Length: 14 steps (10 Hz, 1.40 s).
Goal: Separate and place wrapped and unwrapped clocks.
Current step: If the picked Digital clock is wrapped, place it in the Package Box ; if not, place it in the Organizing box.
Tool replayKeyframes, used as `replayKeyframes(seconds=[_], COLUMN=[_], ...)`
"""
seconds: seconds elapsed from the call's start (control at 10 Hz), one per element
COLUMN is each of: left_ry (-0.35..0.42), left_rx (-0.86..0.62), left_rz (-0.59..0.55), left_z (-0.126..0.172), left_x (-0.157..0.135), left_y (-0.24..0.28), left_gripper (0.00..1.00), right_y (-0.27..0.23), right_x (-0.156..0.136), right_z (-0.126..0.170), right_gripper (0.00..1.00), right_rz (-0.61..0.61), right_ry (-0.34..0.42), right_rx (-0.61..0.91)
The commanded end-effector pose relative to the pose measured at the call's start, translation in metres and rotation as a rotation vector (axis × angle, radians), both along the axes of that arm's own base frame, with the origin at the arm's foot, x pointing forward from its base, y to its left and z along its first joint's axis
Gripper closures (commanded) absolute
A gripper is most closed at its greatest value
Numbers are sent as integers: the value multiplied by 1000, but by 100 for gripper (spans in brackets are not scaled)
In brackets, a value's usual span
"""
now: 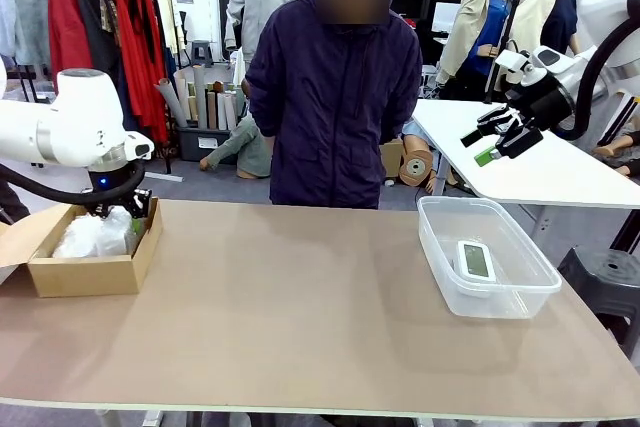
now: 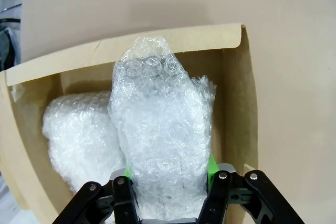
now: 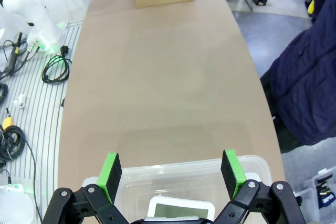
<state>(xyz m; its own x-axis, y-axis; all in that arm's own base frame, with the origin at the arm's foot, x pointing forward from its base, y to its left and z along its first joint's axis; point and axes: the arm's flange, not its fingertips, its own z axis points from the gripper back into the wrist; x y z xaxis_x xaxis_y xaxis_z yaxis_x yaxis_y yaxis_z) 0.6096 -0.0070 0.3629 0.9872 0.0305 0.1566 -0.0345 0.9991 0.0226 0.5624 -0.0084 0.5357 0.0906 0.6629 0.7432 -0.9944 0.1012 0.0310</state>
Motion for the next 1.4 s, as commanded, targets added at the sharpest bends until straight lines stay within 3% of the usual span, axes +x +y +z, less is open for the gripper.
replayKeyframes(seconds=[0.0, 0.3, 0.4, 0.9, 1.3], left_ry=[-18, 1, 11, -20, -37], left_rx=[-32, -41, -43, -23, -47], left_rz=[-28, -21, -20, -4, -18], left_z=[-4, -16, -17, -13, 10], left_x=[3, 5, 6, 1, -8], left_y=[8, 6, 7, 4, -5], left_gripper=[100, 100, 94, 0, 0], right_y=[0, 0, 0, 0, 0], right_x=[-3, -3, -3, -3, -3], right_z=[-2, -2, -2, -2, -2], right_gripper=[0, 0, 0, 0, 0], right_rz=[8, 8, 8, 8, 8], right_ry=[-23, -23, -23, -23, -23], right_rx=[-20, -20, -20, -20, -20])
